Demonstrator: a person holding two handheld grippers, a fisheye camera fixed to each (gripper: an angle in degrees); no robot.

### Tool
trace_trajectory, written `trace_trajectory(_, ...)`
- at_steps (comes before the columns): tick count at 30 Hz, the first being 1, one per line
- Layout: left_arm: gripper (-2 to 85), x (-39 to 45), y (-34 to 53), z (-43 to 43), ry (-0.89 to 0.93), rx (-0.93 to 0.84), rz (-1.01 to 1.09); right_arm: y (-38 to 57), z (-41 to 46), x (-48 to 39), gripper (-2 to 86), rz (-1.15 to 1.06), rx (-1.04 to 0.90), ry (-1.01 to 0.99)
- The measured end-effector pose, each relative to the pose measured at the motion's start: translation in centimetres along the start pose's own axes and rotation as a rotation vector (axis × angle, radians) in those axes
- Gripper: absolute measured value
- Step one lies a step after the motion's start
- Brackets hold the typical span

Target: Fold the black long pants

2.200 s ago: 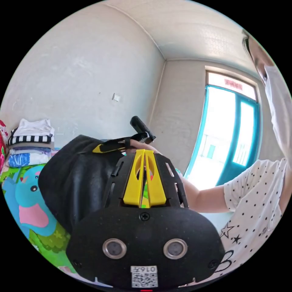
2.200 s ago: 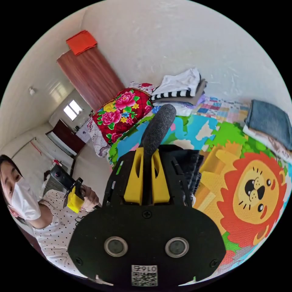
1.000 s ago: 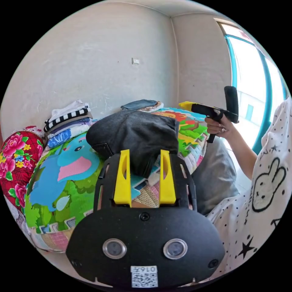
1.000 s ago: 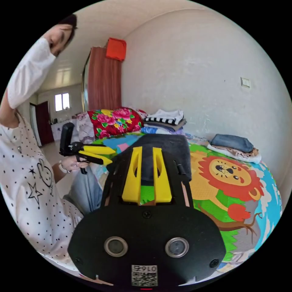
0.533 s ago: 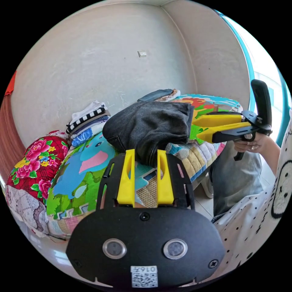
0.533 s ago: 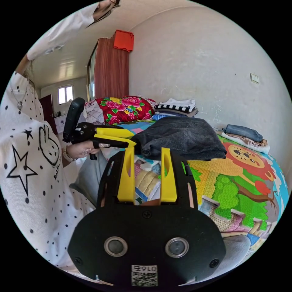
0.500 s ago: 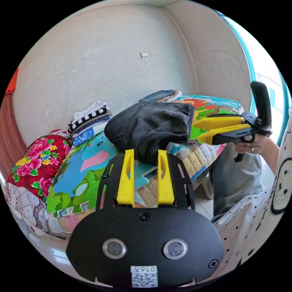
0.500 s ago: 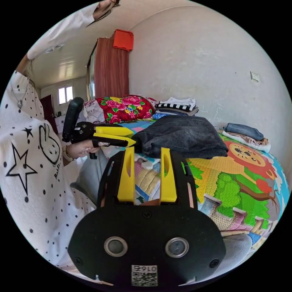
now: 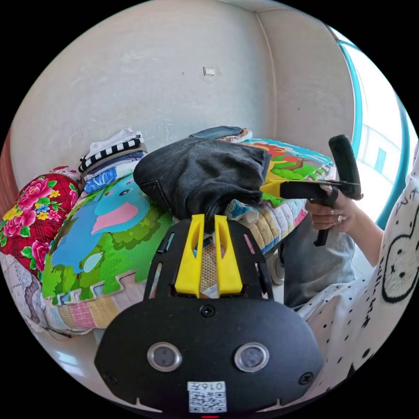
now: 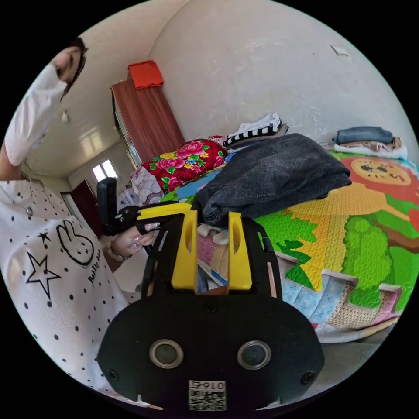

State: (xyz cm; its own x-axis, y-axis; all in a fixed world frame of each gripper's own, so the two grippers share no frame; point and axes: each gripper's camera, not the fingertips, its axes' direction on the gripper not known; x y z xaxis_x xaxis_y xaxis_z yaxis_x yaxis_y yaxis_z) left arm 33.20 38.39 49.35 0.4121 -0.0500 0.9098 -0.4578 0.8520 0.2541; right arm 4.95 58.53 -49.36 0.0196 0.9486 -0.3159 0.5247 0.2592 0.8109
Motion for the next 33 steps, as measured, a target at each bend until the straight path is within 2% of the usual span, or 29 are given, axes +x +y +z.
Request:
trace_trajectory(3, 1.7, -0.9, 0.1, -0.6, 0.023, 0.006, 0.000, 0.6, -0.4, 2.1, 3.0, 0.132, 0.074, -0.149)
trace_trajectory(5, 0.5, -1.7, 0.3, -1.5, 0.025, 0.016, -0.005, 0.9, -0.5, 2.5, 1.5, 0.130, 0.104, -0.225)
trace_trajectory(10, -0.3, -3.2, 0.6, -2.7, 0.021, 0.005, 0.018, 0.9, -0.7, 1.8, -0.2, 0.057, 0.044, -0.107)
trace_trajectory(13, -0.4, -4.6, 1.1, -3.0, 0.029, -0.001, 0.011, 0.9, -0.4, 0.9, -0.4, 0.021, 0.016, -0.106)
trace_trajectory(19, -0.4, -10.2, 4.2, -2.8, 0.211, 0.003, -0.196, 2.8, 2.6, -0.4, -0.2, 0.071, -0.068, -0.166)
trace_trajectory(23, -0.7, -10.8, 4.1, -4.8, 0.211, 0.017, -0.201, 2.9, 1.6, -1.4, 0.5, 0.062, 0.011, -0.159)
trace_trajectory(26, -0.9, -10.3, 3.2, -6.8, 0.146, 0.077, -0.181, 2.2, -0.7, -1.7, 1.7, 0.056, 0.064, -0.083)
trace_trajectory(30, -1.0, -9.4, 1.3, -7.1, 0.226, 0.122, -0.113, 1.0, -4.7, -2.9, 4.4, -0.017, 0.174, 0.197)
trace_trajectory(33, -0.9, -9.0, 0.1, -5.7, 0.237, 0.114, -0.115, 0.0, -5.8, -3.8, 8.3, -0.078, 0.177, 0.448)
